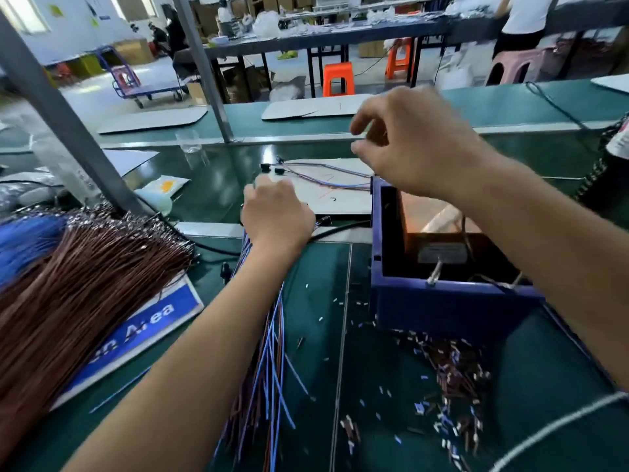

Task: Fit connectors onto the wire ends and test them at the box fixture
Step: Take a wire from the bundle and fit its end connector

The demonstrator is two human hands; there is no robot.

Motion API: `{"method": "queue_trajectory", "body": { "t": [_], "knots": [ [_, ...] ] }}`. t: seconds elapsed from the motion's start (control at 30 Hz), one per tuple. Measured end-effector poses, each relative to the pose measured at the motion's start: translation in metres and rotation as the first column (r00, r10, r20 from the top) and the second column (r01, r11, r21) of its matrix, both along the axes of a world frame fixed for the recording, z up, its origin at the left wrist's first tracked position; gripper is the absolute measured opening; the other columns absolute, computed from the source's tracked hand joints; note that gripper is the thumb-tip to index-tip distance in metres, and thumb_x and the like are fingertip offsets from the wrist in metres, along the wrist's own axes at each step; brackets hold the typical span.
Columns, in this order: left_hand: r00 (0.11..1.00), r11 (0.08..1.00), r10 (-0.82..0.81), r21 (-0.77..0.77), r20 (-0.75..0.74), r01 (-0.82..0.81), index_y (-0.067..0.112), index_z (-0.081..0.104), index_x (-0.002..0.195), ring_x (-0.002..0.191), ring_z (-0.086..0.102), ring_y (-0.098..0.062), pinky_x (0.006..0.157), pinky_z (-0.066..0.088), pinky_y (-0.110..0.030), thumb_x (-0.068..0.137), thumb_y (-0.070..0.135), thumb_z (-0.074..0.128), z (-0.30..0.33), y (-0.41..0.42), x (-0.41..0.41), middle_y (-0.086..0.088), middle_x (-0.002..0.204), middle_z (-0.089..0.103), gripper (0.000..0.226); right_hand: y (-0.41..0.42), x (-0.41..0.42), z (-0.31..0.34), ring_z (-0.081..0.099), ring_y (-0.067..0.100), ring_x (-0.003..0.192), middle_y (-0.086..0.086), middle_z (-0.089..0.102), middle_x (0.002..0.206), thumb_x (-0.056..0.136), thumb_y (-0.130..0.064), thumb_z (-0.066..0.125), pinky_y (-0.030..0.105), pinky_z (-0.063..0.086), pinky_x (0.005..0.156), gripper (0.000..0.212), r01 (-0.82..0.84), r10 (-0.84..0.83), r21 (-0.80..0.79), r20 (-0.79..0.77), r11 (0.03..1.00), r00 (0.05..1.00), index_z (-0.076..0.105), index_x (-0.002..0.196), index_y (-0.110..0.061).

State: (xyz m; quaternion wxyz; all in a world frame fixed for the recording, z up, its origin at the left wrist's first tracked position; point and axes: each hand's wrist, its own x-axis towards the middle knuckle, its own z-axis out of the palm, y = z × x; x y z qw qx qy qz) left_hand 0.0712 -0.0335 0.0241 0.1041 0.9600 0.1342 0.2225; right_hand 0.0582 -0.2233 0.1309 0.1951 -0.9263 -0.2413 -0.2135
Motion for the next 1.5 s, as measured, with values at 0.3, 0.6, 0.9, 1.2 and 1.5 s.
{"method": "queue_trajectory", "body": {
  "t": [0.3,0.6,0.9,1.2,1.5],
  "knots": [
    [0.994,0.976,0.01,0.219,-0.105,0.013,0.012,0.068,0.11,0.115,0.055,-0.032,0.089,0.055,-0.04,0.099,0.014,0.058,-0.045,0.011,-0.063,-0.011,0.114,0.063,0.015,0.043,-0.179,-0.098,0.063,0.012,0.064,-0.008,0.068,0.07,0.094,-0.027,0.07,0.034,0.055,0.066,0.014,-0.197,0.305,0.35,-0.288,0.916,0.908,0.075,0.082,-0.022],
    [0.975,0.909,-0.021,-0.402,0.22,0.11,0.004,0.055,0.105,0.095,0.065,-0.036,0.084,0.05,-0.046,0.101,0.013,0.055,-0.014,0.008,-0.084,-0.017,0.097,0.072,0.01,0.042,-0.18,-0.134,0.07,0.017,0.079,-0.001,0.076,0.082,0.092,-0.022,0.071,0.039,0.057,0.079,0.01,-0.019,0.224,0.415,-0.451,0.91,0.864,0.079,0.093,-0.015],
    [0.86,-0.406,0.146,-0.763,0.489,0.503,0.01,0.052,0.087,0.038,0.02,-0.006,0.035,0.017,-0.02,0.107,0.011,0.039,0.082,-0.038,-0.109,0.007,0.05,0.029,0.024,0.047,-0.174,-0.11,0.072,0.027,0.089,0.009,0.076,0.098,0.11,-0.022,0.051,0.047,0.057,0.088,0.025,0.025,0.371,0.712,-0.396,0.702,0.84,0.062,0.125,-0.005],
    [0.86,-0.426,0.151,-0.753,0.487,0.501,0.016,0.05,0.085,0.043,0.02,-0.007,0.038,0.018,-0.02,0.111,0.016,0.032,0.09,-0.016,-0.11,0.008,0.055,0.029,0.032,-0.061,-0.159,-0.113,0.042,0.013,0.047,-0.002,0.052,0.058,0.109,-0.02,0.054,0.026,0.044,0.048,0.028,0.036,0.396,0.604,-0.565,0.796,0.724,0.076,0.093,-0.015],
    [0.506,0.376,-0.797,-0.382,0.331,0.844,0.006,0.065,0.085,0.058,0.055,-0.023,0.053,0.047,-0.035,0.098,0.007,0.049,0.021,-0.093,-0.163,-0.002,0.069,0.063,0.02,-0.128,-0.159,-0.147,0.056,0.004,0.047,0.004,0.074,0.066,0.097,-0.014,0.073,0.015,0.044,0.048,0.015,0.106,0.244,0.628,-0.445,0.771,0.862,0.078,0.084,-0.02]
  ]
}}
